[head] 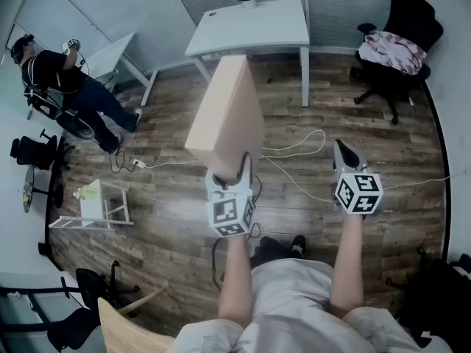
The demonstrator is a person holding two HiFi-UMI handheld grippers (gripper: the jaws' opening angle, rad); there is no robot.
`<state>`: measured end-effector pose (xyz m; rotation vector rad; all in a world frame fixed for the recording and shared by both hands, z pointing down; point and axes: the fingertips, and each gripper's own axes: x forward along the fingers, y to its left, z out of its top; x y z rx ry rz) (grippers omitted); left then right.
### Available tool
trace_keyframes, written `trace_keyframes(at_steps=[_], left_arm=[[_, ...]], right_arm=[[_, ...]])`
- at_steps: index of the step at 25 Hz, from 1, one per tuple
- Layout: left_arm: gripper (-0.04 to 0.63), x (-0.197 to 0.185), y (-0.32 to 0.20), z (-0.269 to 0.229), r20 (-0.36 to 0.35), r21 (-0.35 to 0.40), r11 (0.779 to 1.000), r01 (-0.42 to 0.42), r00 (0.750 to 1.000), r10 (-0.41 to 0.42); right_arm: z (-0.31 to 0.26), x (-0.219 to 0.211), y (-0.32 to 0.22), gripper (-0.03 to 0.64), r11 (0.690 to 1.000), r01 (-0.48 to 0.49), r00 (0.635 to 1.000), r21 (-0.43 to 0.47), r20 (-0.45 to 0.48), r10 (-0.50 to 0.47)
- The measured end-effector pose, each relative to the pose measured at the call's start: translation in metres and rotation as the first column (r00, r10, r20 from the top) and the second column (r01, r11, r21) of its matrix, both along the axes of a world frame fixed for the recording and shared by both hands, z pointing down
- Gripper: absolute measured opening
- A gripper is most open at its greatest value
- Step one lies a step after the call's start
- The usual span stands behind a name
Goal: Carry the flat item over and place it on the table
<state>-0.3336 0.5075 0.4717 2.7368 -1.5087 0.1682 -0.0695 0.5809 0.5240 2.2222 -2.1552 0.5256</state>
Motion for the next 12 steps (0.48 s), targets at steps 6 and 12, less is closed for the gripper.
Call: trace_keyframes(at_steps=[6,12], left_arm=[[0.262,0.005,0.008,-0.007,-0.031,0.026,0.999,0.027,0.999,-0.026],[0.262,0.021,0.015,-0.001,-0.027,0.009,0.999,0.043,0.999,-0.042]], right_arm=[[-0.003,0.006,0.006,0.002,0.999,0.037,0.998,0.003,-0.060,-0.037],[-0.010,0.011,0.016,0.002,0.999,0.047,0.995,0.007,-0.088,-0.047]])
